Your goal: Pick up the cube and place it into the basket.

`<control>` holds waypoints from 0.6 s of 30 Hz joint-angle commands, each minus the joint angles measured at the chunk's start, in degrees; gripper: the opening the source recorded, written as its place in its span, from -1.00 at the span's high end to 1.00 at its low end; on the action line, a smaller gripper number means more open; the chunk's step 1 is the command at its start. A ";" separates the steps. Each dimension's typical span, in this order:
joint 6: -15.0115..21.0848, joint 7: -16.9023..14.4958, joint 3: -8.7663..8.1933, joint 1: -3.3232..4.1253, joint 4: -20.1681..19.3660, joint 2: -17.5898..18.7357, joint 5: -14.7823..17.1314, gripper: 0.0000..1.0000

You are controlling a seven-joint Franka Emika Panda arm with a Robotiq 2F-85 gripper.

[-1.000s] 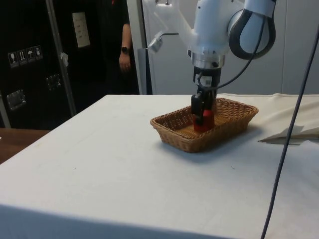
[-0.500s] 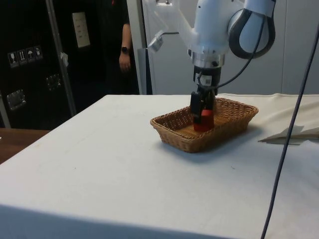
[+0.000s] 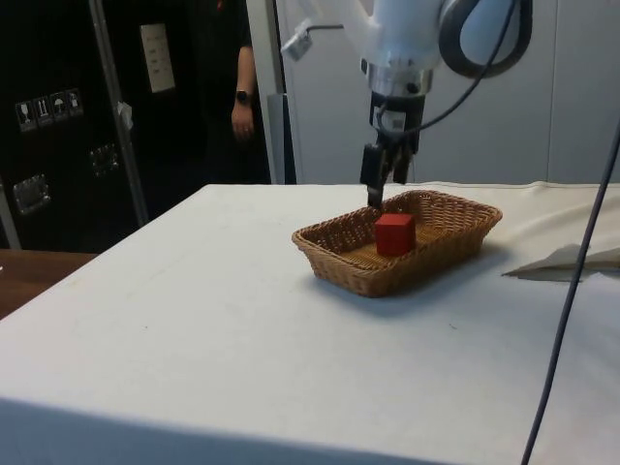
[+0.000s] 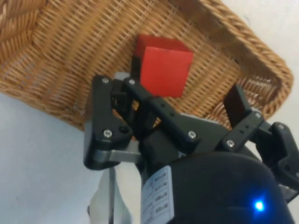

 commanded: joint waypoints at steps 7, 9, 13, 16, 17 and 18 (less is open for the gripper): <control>-4.47 -1.43 0.06 0.92 2.18 -1.78 1.95 -1.00; -6.19 -1.83 0.11 1.03 3.50 -2.06 2.35 -1.00; -8.19 -2.46 0.29 1.09 5.33 -2.18 3.09 -1.00; -8.65 -1.95 0.57 0.34 6.65 -1.95 1.95 -1.00; -9.68 -3.38 0.52 1.09 6.88 -2.12 4.07 -1.00; -10.83 -4.07 0.69 1.09 8.02 -2.01 4.81 -1.00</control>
